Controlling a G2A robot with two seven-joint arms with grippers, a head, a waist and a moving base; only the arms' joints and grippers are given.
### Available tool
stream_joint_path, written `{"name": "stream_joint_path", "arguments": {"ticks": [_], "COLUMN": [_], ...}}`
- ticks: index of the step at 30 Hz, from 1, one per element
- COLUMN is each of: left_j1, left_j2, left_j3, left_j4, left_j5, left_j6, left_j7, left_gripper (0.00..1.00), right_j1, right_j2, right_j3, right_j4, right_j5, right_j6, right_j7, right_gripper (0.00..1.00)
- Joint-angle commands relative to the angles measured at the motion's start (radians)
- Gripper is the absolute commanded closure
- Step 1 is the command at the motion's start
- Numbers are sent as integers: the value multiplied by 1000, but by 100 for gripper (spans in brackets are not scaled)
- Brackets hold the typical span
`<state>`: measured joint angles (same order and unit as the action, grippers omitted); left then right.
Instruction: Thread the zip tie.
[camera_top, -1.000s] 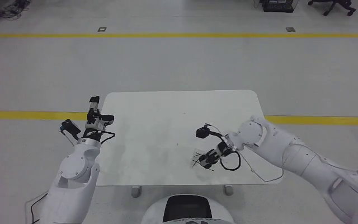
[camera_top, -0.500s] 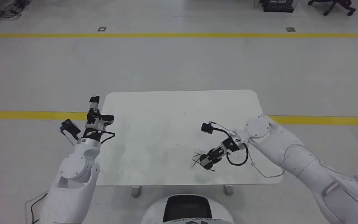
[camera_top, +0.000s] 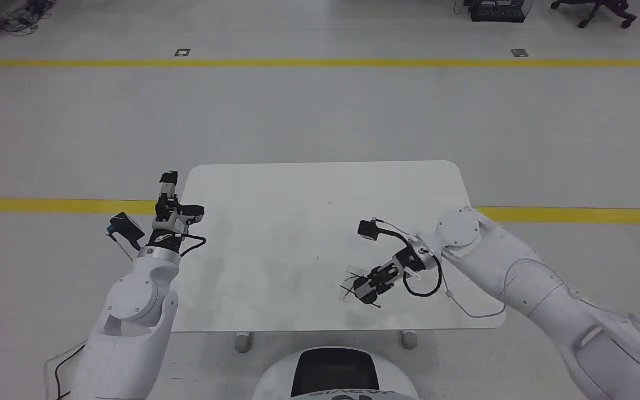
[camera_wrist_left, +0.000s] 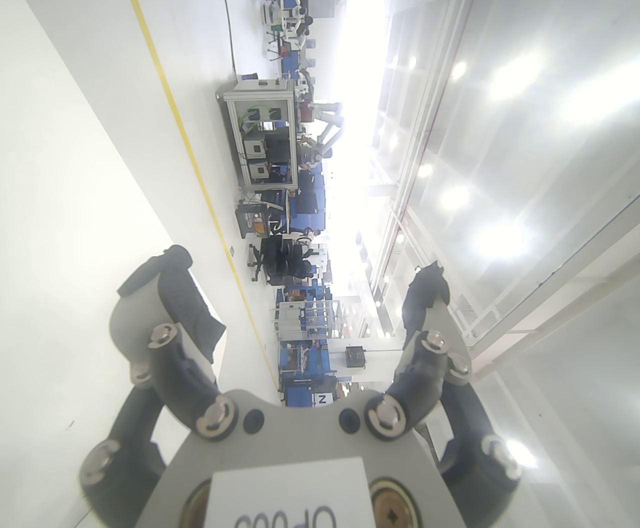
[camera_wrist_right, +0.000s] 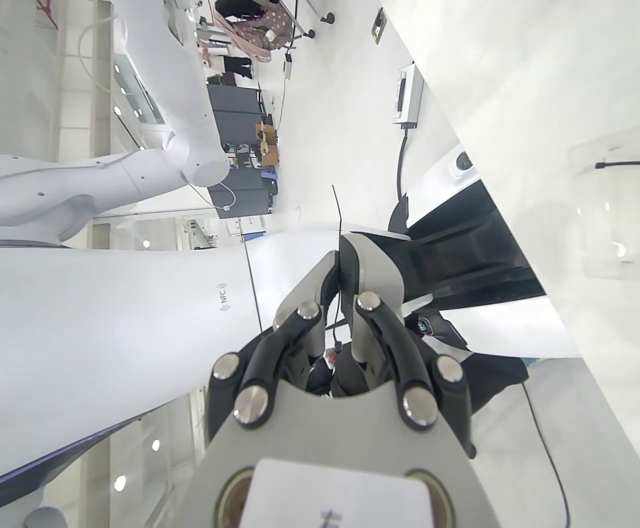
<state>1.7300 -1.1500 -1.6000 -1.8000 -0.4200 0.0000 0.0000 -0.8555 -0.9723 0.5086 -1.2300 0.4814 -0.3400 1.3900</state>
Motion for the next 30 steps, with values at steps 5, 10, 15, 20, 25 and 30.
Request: {"name": "stream_joint_path", "arguments": {"ticks": [5,10,15,20,25,30], "left_j1": [0,0,0,9,32,34], "left_j2": [0,0,0,4,16,26], "left_j3": [0,0,0,12,2,19], "left_j4": [0,0,0,-26,-51,-74], "left_j5": [0,0,0,38,127,246], "left_j6": [0,0,0,-24,-36,-73], "left_j7": [0,0,0,-109,-267,-389], "left_gripper": [0,0,0,0,0,0], "right_j1": [-22,-26,-26,-38,-60,-67], "right_j2": [2,3,3,8,31,66], "right_j3": [18,27,27,45,92,68], "right_j4": [-20,-30,-30,-28,-34,-71], "right_j5": [3,7,7,8,39,37], "right_j6": [0,0,0,0,0,0], "right_j7": [-32,-30,-30,-47,0,0], "right_gripper": [100,100,100,100,100,100]}}
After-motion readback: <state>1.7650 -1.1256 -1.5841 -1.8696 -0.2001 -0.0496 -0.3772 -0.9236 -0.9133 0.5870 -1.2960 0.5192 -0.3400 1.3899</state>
